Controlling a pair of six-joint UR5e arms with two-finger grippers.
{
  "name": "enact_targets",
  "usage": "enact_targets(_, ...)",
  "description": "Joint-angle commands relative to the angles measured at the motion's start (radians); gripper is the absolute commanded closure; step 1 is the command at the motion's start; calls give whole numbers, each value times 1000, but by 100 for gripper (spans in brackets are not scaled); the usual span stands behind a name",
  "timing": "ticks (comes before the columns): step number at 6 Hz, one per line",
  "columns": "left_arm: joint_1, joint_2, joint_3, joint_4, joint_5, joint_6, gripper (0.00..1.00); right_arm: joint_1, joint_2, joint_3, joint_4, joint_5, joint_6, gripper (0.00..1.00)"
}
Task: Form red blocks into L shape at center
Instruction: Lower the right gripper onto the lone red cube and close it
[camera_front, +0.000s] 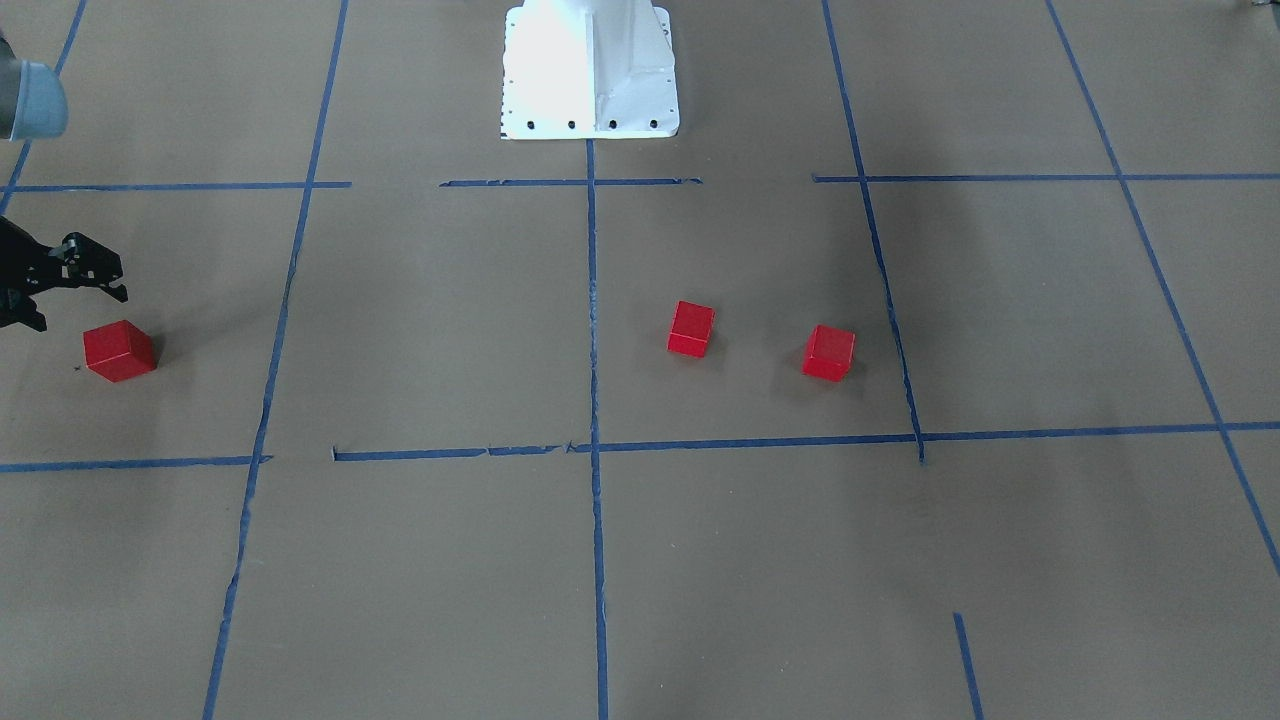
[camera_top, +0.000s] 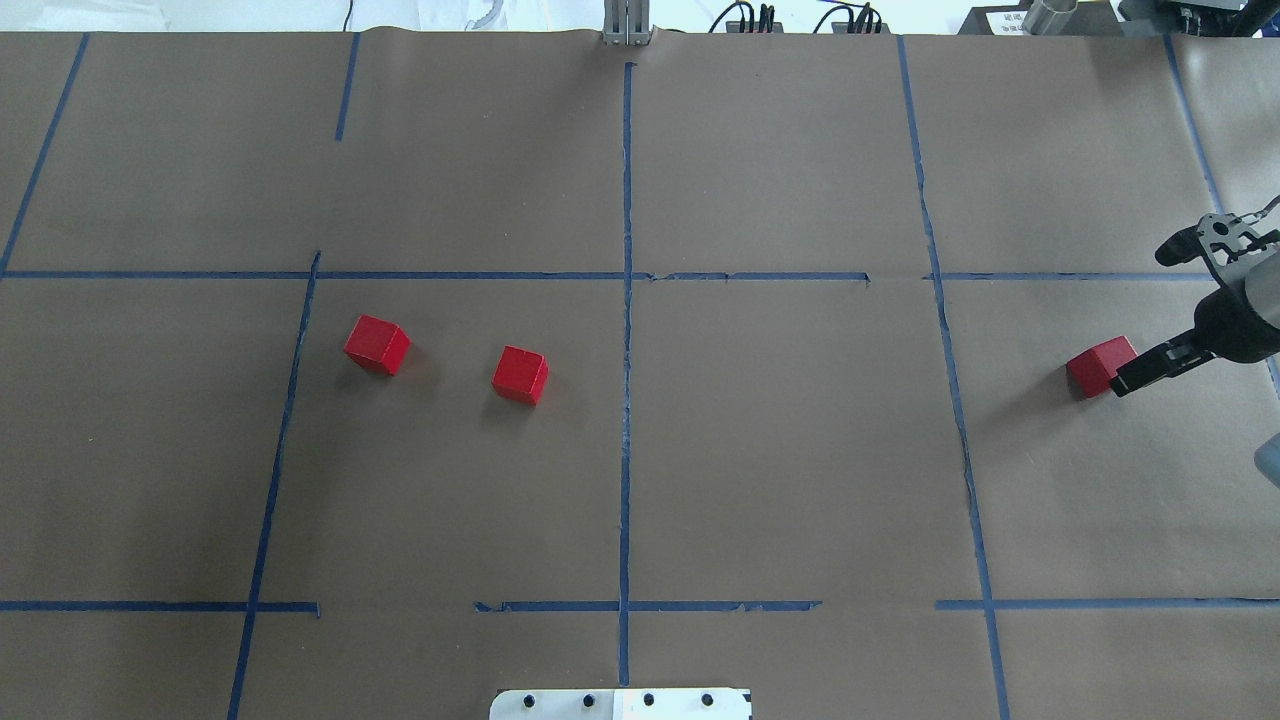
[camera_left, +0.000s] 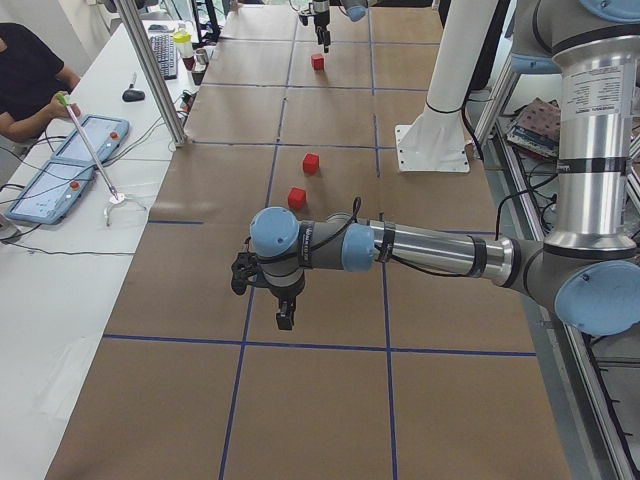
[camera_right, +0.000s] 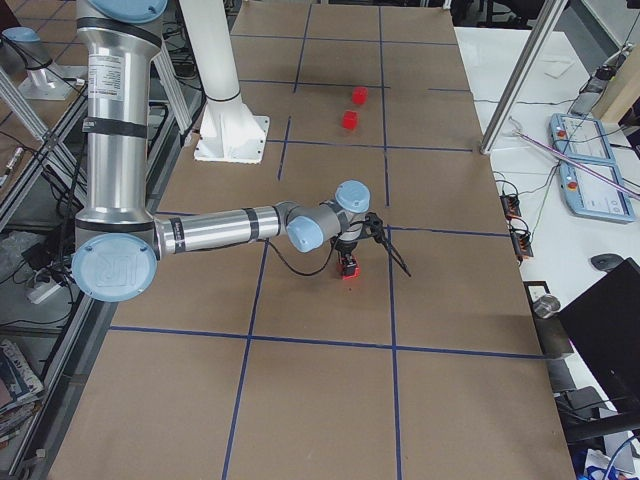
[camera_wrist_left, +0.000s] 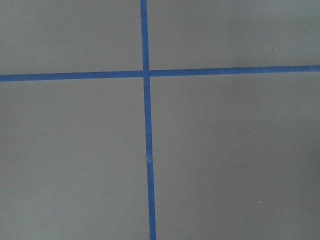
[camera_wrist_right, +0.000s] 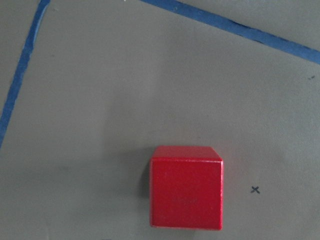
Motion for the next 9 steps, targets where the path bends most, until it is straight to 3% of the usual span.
enact_targets(1, 0, 1, -4, 2, 0, 0, 0, -26, 42, -51, 3, -30, 3, 2)
enact_targets(5, 0, 1, -5, 2, 0, 0, 0, -50, 86, -110, 1, -58, 5, 5)
enact_targets(6, 0, 1, -5, 2, 0, 0, 0, -50, 86, -110, 1, -58, 5, 17)
enact_targets(7, 0, 1, -5, 2, 0, 0, 0, -48, 86, -107, 3, -58, 5, 72)
enact_targets(8, 0, 1, -5, 0, 0, 0, 0, -47, 88, -95, 3, -58, 6, 100)
enact_targets(9, 0, 1, -7, 0, 0, 0, 0, -47, 124, -66, -14, -53, 12, 100)
